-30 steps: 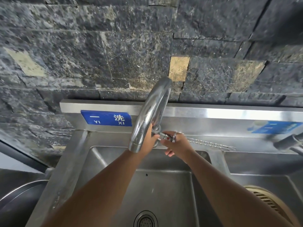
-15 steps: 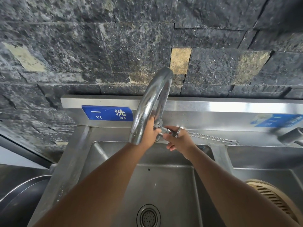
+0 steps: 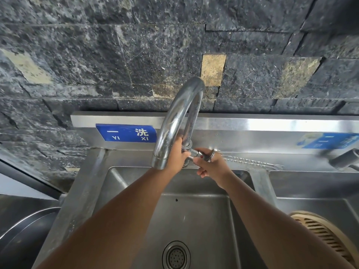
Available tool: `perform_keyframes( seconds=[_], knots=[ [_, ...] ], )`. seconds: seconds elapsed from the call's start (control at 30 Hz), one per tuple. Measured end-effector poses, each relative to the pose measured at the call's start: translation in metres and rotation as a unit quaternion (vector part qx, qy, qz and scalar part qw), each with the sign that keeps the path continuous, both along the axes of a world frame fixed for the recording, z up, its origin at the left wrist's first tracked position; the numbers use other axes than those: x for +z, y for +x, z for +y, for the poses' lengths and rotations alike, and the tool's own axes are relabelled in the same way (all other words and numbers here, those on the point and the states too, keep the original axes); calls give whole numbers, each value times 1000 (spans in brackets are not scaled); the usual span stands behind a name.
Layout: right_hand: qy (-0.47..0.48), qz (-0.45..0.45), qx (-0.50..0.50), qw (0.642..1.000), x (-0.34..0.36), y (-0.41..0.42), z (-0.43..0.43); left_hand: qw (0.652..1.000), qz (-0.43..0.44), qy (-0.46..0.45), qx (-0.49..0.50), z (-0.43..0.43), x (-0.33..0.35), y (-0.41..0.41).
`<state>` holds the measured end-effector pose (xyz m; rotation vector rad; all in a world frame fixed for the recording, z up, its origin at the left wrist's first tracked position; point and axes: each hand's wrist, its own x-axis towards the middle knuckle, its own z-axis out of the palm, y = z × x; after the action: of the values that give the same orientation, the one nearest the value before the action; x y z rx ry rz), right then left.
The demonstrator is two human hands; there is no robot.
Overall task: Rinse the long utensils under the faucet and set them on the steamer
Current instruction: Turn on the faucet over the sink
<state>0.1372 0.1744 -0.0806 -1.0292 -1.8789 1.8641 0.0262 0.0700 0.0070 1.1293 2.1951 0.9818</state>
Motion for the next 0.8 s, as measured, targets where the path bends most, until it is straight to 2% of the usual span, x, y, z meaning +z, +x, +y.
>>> perform_keyframes(
  seconds=[0.8],
  knots=[
    [-4,-14,1,1000,2,-2,1,999,33,26,18,2,-9,1]
  ],
)
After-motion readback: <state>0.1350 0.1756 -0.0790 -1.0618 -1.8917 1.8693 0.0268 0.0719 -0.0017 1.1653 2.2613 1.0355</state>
